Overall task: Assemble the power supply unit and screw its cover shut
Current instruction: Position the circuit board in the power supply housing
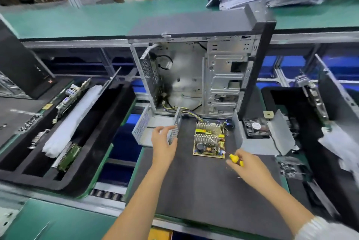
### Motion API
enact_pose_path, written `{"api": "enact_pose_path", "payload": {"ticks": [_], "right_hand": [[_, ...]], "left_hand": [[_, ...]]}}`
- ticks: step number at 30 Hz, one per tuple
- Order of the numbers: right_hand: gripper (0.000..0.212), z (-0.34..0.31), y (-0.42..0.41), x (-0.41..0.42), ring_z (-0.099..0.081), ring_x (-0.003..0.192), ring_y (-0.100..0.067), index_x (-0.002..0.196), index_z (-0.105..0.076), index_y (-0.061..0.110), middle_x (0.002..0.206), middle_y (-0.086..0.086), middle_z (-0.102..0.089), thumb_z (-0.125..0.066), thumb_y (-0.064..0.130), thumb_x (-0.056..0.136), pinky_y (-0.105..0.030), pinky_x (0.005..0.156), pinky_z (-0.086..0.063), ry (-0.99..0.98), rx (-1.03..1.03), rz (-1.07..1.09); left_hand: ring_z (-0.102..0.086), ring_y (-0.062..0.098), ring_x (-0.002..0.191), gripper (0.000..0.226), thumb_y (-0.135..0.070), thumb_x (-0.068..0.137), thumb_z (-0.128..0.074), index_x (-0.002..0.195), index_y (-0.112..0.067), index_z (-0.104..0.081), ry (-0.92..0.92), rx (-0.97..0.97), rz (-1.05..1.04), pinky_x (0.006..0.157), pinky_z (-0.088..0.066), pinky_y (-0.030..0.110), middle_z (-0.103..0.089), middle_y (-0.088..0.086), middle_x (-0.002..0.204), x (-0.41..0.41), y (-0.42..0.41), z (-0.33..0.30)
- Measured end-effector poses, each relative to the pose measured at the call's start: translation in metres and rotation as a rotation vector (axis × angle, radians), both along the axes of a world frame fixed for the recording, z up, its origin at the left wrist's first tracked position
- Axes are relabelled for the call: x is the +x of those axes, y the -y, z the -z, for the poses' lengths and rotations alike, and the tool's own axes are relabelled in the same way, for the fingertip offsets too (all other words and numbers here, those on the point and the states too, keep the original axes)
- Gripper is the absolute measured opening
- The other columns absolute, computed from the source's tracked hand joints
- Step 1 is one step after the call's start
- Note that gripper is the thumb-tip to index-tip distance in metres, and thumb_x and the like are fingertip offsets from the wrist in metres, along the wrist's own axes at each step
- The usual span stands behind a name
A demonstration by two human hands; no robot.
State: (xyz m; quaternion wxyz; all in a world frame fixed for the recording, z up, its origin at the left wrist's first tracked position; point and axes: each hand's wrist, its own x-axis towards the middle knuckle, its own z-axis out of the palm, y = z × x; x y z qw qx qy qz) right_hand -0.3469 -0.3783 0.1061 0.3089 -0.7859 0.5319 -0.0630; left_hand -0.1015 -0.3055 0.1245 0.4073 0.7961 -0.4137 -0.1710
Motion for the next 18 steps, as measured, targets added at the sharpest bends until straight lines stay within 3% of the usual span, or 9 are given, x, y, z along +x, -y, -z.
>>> {"api": "enact_pose_path", "payload": {"ticks": [2,4,7,10,14,16,18], "right_hand": [[0.029,0.002,0.003,-0.004,-0.053,0.065,-0.014,0.075,-0.046,0.022,0.063,0.006,-0.052,-0.049,0.044,0.093,-0.027,0.048,-0.031,-0.079,-0.063,-0.010],[0.030,0.006,0.006,-0.006,-0.050,0.061,-0.010,0.075,-0.048,0.020,0.061,0.006,-0.052,-0.046,0.043,0.095,-0.025,0.047,-0.028,-0.113,-0.087,-0.017],[0.032,0.008,0.011,-0.003,-0.051,0.065,-0.013,0.070,-0.048,0.021,0.064,0.004,-0.053,-0.048,0.039,0.095,-0.025,0.049,-0.032,-0.087,-0.094,-0.008],[0.030,0.001,0.017,0.009,-0.051,0.069,-0.017,0.066,-0.049,0.027,0.069,0.006,-0.054,-0.052,0.037,0.094,-0.027,0.053,-0.037,-0.052,-0.160,-0.011],[0.015,-0.005,0.022,0.024,-0.056,0.070,-0.018,0.079,-0.056,0.035,0.066,0.011,-0.057,-0.052,0.039,0.093,-0.027,0.054,-0.043,-0.069,-0.215,0.044],[0.010,-0.004,0.024,0.028,-0.058,0.073,-0.018,0.092,-0.060,0.035,0.075,0.010,-0.062,-0.050,0.038,0.094,-0.028,0.057,-0.044,-0.104,-0.228,0.053],[0.017,-0.002,0.026,0.032,-0.060,0.081,-0.018,0.108,-0.059,0.034,0.089,0.008,-0.065,-0.049,0.037,0.095,-0.027,0.057,-0.039,-0.129,-0.262,0.019]], "left_hand": [[-0.043,0.029,0.129,0.041,0.004,0.094,-0.049,0.134,-0.007,-0.055,-0.029,0.165,0.072,0.101,-0.031,0.019,-0.041,0.018,0.137,0.000,0.005,0.006],[-0.047,0.034,0.129,0.042,0.002,0.099,-0.041,0.138,-0.007,-0.052,-0.051,0.279,0.108,0.101,-0.034,0.025,-0.046,0.021,0.137,-0.005,0.009,0.011],[-0.051,0.028,0.125,0.042,0.000,0.101,-0.036,0.140,-0.006,-0.051,-0.049,0.273,0.119,0.100,-0.036,0.023,-0.054,0.016,0.134,-0.014,0.010,0.014],[-0.051,0.028,0.124,0.042,-0.005,0.101,-0.038,0.142,-0.007,-0.048,-0.087,0.275,0.167,0.105,-0.038,0.029,-0.054,0.016,0.133,-0.020,0.009,0.015],[-0.044,0.028,0.133,0.044,-0.012,0.102,-0.044,0.145,-0.007,-0.043,-0.102,0.277,0.210,0.111,-0.032,0.031,-0.042,0.014,0.144,-0.019,0.009,0.019],[-0.039,0.024,0.138,0.045,-0.014,0.102,-0.044,0.146,-0.008,-0.042,-0.096,0.262,0.223,0.111,-0.027,0.026,-0.037,0.009,0.150,-0.016,0.009,0.020],[-0.045,0.026,0.131,0.042,-0.015,0.102,-0.044,0.144,-0.010,-0.045,-0.080,0.262,0.244,0.109,-0.033,0.028,-0.045,0.012,0.143,-0.014,0.010,0.019]]}}
